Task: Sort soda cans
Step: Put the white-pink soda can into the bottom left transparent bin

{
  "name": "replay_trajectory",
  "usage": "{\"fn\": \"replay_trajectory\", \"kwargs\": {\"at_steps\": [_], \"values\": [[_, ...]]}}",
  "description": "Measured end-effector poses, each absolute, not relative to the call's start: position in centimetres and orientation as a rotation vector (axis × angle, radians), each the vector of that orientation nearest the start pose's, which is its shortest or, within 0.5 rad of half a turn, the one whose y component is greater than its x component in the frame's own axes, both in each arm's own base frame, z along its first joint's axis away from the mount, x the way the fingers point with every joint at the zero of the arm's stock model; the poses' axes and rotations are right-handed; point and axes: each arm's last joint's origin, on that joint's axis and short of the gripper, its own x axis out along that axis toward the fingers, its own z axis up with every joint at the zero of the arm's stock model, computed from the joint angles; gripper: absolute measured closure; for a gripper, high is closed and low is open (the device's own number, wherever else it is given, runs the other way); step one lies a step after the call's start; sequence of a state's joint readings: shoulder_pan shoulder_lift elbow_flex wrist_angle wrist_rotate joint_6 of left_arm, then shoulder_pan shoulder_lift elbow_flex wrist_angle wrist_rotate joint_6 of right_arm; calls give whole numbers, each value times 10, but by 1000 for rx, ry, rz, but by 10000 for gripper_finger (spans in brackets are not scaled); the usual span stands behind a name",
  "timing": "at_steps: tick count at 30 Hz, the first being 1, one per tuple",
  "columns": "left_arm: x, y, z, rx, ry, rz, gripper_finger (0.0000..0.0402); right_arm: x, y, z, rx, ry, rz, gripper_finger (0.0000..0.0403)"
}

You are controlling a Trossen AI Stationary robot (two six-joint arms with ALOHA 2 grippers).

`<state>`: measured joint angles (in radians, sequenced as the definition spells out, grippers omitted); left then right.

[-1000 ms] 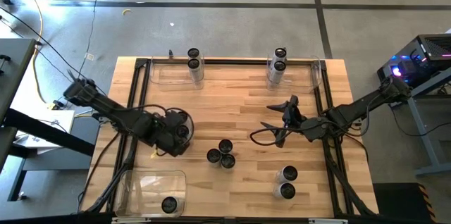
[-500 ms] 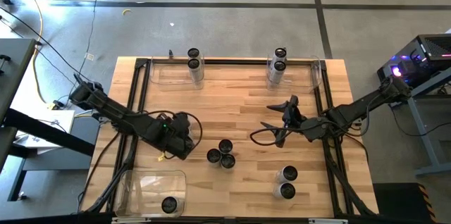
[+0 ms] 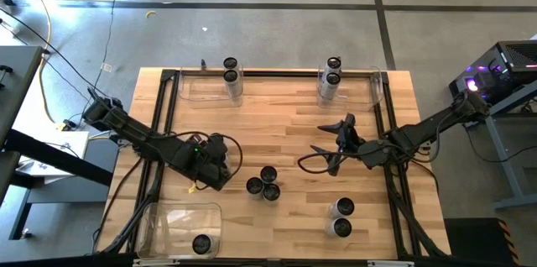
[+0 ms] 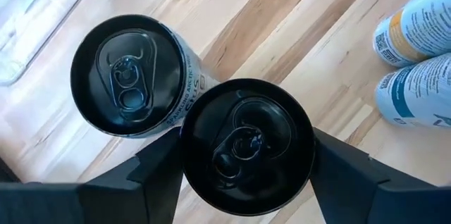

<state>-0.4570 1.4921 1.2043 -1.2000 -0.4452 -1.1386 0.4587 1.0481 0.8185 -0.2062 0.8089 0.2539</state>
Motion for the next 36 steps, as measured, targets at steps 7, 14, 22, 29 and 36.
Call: {"fn": "replay_trajectory", "kwargs": {"at_steps": [7,14,22,29,36], "values": [[239,-123,293,-260,1078,532,161,206,79,298,-11,306,-385,107],[232,-150,348,-80,887,350,161,206,79,298,-2,304,-387,107],[203,-178,391,-121,910,101,161,206,79,298,0,303,-387,107],[179,-190,385,-261,1078,130,161,207,79,298,4,298,-386,107],[169,-205,358,-288,1109,174,161,207,79,298,5,297,-386,107]]}}
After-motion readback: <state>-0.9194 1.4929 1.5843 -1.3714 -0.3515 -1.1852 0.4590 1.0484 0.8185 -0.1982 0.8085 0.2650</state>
